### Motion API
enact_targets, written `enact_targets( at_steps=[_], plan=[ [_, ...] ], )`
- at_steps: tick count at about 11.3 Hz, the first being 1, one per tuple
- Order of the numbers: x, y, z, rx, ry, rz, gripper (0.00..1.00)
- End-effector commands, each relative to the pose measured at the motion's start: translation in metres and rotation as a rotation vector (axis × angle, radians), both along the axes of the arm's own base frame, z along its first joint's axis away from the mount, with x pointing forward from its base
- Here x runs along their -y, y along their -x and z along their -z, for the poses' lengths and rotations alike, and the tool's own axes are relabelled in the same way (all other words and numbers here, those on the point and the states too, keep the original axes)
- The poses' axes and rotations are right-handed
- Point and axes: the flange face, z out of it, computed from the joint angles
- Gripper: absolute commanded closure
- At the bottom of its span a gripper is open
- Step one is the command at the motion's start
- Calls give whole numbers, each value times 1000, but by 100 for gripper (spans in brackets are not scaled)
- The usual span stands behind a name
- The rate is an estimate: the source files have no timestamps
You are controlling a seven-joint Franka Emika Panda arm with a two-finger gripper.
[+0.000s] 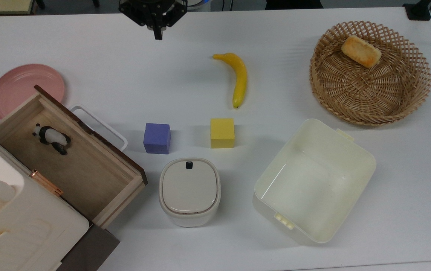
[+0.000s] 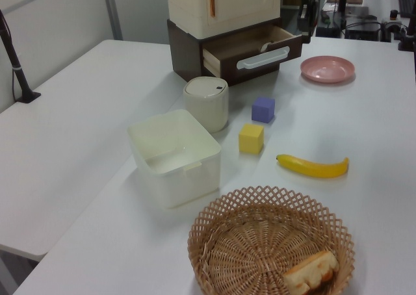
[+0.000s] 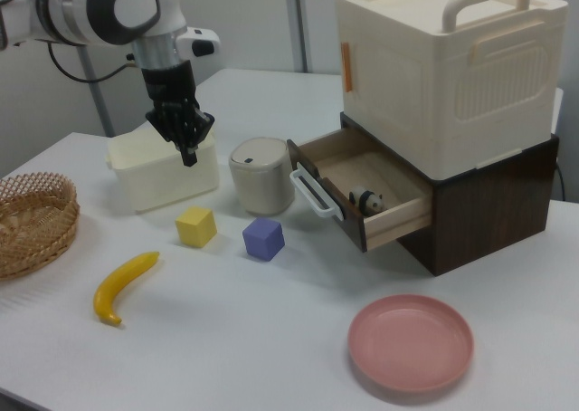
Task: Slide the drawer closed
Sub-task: 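Move the gripper over to the open drawer's front panel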
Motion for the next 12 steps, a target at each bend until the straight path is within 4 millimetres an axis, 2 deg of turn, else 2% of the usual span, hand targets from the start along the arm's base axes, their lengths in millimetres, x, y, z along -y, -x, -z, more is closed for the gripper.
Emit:
enact_targets(
  at_steps=[1, 3, 5, 8, 10, 12],
  plan=[
    [11, -20, 25, 39, -12, 153, 100],
    [24, -34, 54, 49, -15, 208, 100],
    [43, -54, 99, 46, -16, 327, 100],
    [57, -79, 163, 53, 24, 457, 100],
    [64, -90, 186, 83, 19, 542, 100],
    [78, -95, 187, 146, 41, 624, 100]
  ],
)
